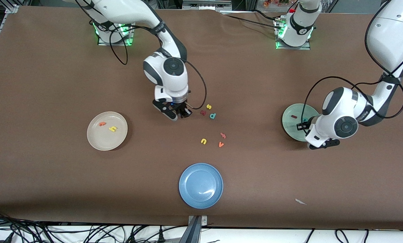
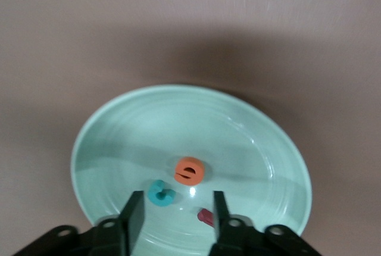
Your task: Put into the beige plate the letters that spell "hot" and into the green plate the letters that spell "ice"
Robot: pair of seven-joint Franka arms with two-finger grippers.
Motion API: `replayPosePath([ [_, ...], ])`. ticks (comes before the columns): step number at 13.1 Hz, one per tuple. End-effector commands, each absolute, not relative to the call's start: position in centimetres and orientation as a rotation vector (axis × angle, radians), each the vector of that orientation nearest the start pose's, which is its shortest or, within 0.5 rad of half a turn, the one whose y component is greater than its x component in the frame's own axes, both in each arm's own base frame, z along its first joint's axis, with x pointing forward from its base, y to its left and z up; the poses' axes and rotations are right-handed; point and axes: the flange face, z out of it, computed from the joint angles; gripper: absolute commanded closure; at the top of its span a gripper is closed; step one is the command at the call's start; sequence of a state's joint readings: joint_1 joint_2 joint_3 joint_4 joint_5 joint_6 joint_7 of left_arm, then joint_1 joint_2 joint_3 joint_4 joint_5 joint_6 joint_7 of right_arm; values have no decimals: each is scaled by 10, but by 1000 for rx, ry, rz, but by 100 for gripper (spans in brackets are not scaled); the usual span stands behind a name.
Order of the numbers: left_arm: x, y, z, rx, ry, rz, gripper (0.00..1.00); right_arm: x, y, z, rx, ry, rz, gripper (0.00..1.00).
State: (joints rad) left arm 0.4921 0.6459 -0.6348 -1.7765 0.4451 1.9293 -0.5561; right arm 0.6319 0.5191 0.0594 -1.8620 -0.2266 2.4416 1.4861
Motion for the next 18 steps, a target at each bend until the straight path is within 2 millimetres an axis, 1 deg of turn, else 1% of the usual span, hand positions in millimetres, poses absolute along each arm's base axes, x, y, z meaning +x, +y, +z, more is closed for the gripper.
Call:
replayPosePath([
  [1,631,-30,276,-2942,-324,485,12,491,358,270,-3054,818,-199,96],
  [2,634,-31,291,-2926,-325,508,12,493,345,273,-3094,769,-183,96],
  [3,637,-34,305,-2908,-312,536,10,499,327,280,-3145,707,-161,96],
  [4,639,-37,318,-2899,-252,564,1,502,304,288,-3204,613,-121,96],
  [5,643,-43,334,-2894,-208,575,1,506,281,296,-3241,525,-93,96],
  [6,646,-44,351,-2886,-189,596,1,512,256,304,-3265,461,-72,95],
  [7,649,-47,369,-2892,-159,615,1,518,235,310,-3291,390,-39,95],
  [8,651,-47,386,-2895,-132,621,1,523,218,312,-3312,312,-2,95],
  [9,653,-49,405,-2919,-111,633,1,532,193,314,-3319,250,20,95],
  [11,651,-38,439,-2949,-112,628,1,543,156,313,-3324,123,67,94],
  [12,648,-28,454,-2983,-108,625,1,549,137,311,-3323,74,85,92],
  [13,644,-14,466,-3035,-114,624,1,553,123,309,-3320,33,95,90],
  [14,641,-4,476,-3075,-122,614,1,556,112,305,-3320,16,109,80],
  [15,637,-10,480,-3075,-96,591,1,557,106,304,-3319,7,111,76],
  [16,632,-19,478,-3071,-81,545,1,558,104,303,-3319,1,116,61],
  [17,624,-23,476,-3071,-76,485,1,559,102,304,-3319,4,111,43],
  [18,618,-19,473,-3075,-92,444,1,559,102,303,-3319,4,116,37],
])
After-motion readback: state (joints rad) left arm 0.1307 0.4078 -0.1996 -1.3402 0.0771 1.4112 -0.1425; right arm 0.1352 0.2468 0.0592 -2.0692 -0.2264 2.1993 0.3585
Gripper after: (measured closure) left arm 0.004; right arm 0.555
